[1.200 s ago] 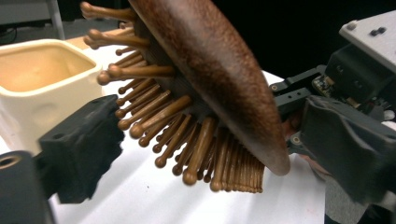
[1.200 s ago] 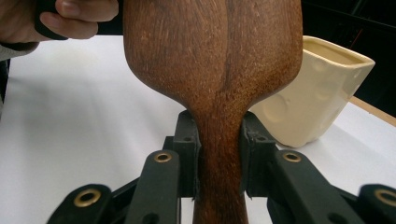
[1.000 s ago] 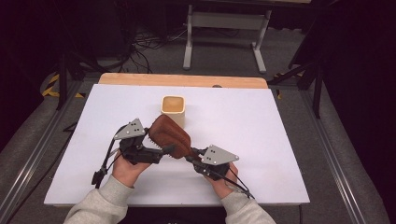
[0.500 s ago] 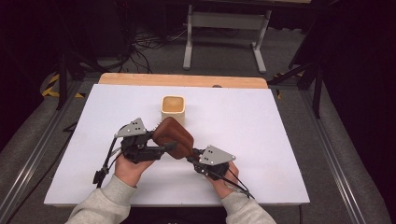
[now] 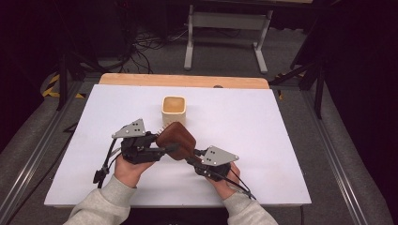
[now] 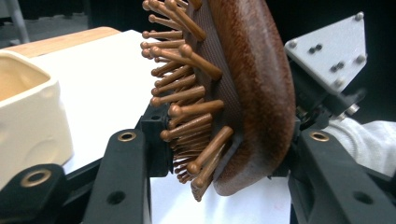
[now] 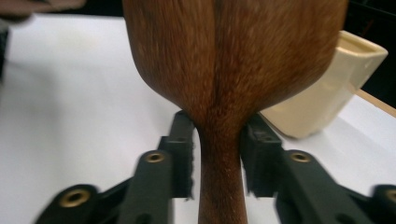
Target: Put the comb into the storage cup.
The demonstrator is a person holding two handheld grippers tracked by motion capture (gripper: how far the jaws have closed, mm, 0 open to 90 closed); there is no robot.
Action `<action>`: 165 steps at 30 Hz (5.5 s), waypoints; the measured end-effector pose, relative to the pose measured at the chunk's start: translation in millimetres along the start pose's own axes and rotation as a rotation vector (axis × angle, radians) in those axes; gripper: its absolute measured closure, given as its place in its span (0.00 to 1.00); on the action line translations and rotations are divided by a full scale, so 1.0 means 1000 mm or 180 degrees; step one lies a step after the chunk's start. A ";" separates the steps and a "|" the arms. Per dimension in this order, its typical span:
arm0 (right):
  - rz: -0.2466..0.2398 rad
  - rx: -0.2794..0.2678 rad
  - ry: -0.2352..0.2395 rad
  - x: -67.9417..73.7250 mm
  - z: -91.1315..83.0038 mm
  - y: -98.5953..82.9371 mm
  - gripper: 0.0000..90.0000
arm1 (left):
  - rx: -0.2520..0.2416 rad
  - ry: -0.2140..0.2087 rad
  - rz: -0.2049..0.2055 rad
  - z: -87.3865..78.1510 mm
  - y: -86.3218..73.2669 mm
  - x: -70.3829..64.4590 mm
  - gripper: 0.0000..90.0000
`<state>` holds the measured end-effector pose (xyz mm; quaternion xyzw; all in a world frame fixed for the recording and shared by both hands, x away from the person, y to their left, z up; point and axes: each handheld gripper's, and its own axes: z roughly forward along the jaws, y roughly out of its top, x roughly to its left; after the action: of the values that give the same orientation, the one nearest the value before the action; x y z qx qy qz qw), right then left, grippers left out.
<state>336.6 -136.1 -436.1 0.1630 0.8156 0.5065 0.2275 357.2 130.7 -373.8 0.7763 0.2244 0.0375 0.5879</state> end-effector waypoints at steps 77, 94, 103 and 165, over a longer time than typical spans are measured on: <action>0.0859 0.0064 0.0109 -0.051 -0.039 -0.035 0.02 | -0.0105 0.0971 0.0506 -0.044 0.132 0.032 0.61; 0.0855 0.0086 0.0097 -0.051 -0.039 -0.037 0.02 | -0.0100 0.1147 0.0388 -0.032 0.130 0.051 0.61; 0.0852 0.0083 0.0099 -0.052 -0.039 -0.037 0.02 | -0.0076 0.1235 0.0309 -0.025 0.129 0.062 0.61; 0.0852 0.0081 0.0130 -0.052 -0.038 -0.037 0.02 | 0.0288 0.1124 -0.0375 0.022 0.083 0.109 0.60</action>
<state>358.2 -206.6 -444.2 0.2629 0.7974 0.5251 0.1391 487.1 136.8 -325.4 0.7688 0.3706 0.1286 0.5050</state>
